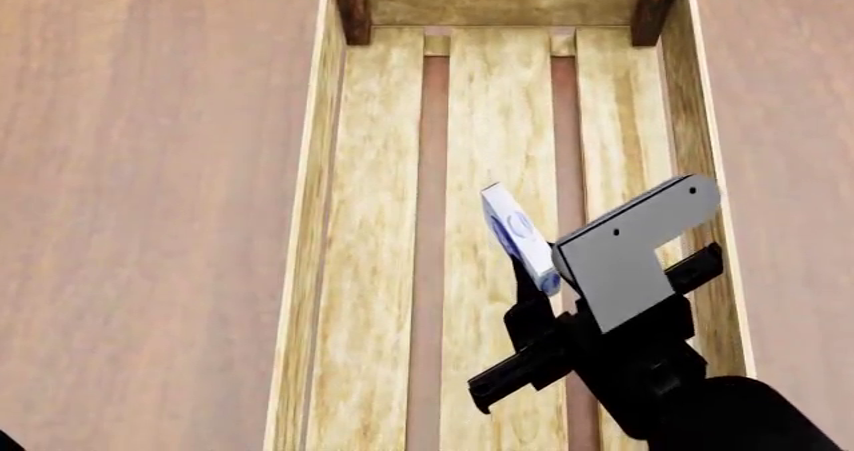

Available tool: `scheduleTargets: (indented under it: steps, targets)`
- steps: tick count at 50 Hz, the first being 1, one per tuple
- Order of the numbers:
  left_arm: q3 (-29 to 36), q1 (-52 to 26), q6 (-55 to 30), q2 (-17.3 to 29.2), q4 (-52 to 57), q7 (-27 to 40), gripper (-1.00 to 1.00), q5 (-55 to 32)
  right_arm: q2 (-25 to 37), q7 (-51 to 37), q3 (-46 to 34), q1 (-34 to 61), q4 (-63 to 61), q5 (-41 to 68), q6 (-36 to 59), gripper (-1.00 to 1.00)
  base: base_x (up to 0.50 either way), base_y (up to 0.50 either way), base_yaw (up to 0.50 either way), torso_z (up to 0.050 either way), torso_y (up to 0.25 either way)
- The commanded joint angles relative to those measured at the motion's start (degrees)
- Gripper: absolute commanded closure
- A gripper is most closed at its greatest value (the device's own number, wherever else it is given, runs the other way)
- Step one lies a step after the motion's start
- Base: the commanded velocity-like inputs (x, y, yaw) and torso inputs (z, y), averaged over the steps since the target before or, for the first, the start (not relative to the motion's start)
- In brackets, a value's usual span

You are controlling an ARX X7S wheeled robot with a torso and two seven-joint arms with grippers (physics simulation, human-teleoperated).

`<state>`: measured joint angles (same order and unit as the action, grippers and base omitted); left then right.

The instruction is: Pick up the cream cheese and put it in the tray.

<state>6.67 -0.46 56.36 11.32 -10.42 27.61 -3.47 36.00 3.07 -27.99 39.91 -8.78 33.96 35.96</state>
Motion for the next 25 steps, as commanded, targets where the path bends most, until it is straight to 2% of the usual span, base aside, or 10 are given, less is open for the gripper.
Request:
scheduleTargets:
  steps: [1, 25]
  targets:
    - [0.2, -0.1, -0.2, 0.1, -0.1, 0.1, -1.00, 0.1, -0.5, -0.7, -1.2, 2.9, 0.6, -0.6, 4.4, 1.00, 0.00, 0.00, 0.00, 0.000, 0.000]
    - [0.2, -0.5, -0.2, 0.0, -1.0, 0.8, -1.00, 1.6, -1.2, -0.9, -3.5, 5.0, 0.5, -1.0, 7.9, 1.00, 0.00, 0.00, 0.00, 0.000, 0.001]
